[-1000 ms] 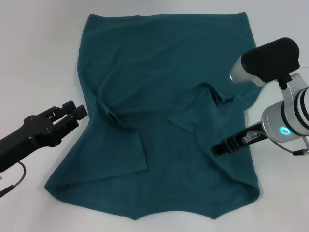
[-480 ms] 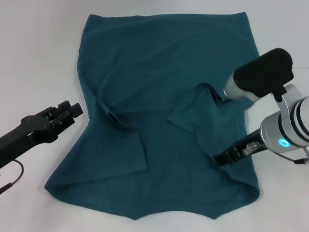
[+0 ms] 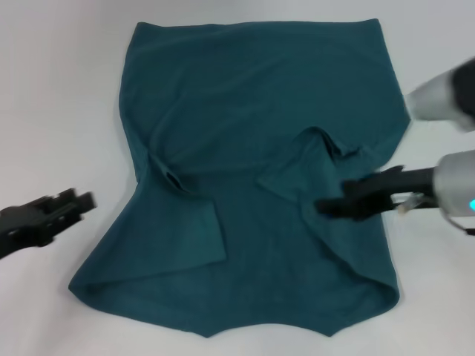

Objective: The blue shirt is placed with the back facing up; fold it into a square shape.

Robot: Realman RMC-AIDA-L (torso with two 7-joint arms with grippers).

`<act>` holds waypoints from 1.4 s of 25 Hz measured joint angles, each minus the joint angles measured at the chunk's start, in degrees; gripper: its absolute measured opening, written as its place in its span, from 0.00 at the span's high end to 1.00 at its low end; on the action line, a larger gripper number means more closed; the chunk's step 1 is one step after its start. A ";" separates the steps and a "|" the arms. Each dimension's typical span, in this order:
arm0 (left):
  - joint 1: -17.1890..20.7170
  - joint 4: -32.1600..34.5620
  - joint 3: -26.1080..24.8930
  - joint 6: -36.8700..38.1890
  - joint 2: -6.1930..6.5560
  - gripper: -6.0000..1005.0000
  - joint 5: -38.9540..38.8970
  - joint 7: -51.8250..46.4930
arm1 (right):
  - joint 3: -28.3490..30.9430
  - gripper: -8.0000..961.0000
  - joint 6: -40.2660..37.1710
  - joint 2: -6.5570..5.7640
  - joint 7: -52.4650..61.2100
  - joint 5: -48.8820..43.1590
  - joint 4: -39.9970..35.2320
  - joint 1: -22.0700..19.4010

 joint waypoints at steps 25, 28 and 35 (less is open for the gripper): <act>1.32 19.60 -3.88 6.93 0.28 0.56 13.02 -22.21 | 27.70 0.35 -19.51 -0.58 -58.57 38.40 32.21 -2.27; 1.17 19.77 -3.90 7.72 0.52 0.56 13.46 -23.09 | 31.99 0.35 -22.99 -0.56 -60.04 36.93 34.96 -0.48; 0.02 19.82 -4.24 7.80 0.76 0.55 18.38 -25.91 | 32.05 0.35 -20.09 -0.31 -62.69 33.64 38.10 0.51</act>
